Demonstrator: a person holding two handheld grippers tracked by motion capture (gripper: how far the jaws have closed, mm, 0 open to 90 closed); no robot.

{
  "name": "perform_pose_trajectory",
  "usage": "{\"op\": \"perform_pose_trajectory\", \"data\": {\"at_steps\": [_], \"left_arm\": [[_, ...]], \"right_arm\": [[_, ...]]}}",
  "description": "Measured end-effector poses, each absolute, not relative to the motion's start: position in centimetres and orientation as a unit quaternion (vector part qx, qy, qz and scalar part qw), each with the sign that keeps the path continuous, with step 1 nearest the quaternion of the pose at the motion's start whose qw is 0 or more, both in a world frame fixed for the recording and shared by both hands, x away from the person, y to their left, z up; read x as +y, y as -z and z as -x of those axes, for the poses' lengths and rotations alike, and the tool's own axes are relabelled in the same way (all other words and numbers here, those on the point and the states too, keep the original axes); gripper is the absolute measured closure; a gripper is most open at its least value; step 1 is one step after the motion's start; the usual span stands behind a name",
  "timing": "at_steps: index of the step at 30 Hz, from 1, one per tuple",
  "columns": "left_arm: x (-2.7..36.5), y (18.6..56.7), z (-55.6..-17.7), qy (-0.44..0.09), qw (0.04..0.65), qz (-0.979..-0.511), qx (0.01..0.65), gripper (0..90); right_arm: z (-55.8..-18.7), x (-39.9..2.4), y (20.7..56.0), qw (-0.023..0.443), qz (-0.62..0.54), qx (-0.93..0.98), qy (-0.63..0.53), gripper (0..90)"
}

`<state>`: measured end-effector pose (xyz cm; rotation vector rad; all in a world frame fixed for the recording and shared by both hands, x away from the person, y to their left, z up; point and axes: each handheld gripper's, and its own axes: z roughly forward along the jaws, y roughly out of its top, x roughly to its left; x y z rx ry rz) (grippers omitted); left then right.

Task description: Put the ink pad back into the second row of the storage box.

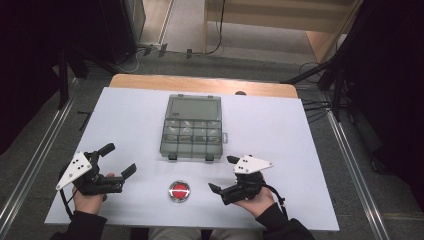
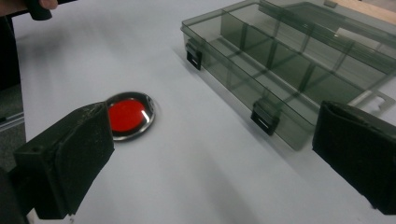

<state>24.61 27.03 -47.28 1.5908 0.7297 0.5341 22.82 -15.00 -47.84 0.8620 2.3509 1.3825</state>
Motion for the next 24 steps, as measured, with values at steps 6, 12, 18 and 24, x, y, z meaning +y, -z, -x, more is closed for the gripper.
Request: {"op": "perform_pose_trajectory", "data": {"at_steps": [6, 12, 18, 24], "left_arm": [[27.1, 47.2, -24.5, -0.232, 0.611, -0.688, 0.315, 0.0], [27.1, 47.3, -24.6, -0.232, 0.611, -0.688, 0.316, 0.0], [27.0, 47.3, -24.5, -0.231, 0.612, -0.687, 0.316, 0.0], [27.0, 47.3, -24.5, -0.231, 0.610, -0.690, 0.315, 0.0]], "right_arm": [[-23.3, -13.3, 47.5, 0.131, -0.284, 0.823, -0.474, 0.0], [-23.7, -12.3, 47.3, 0.126, -0.276, 0.836, -0.456, 0.0], [-24.1, -11.5, 47.0, 0.118, -0.270, 0.843, -0.450, 0.0], [-24.3, -10.4, 46.7, 0.110, -0.255, 0.857, -0.434, 0.0]]}}
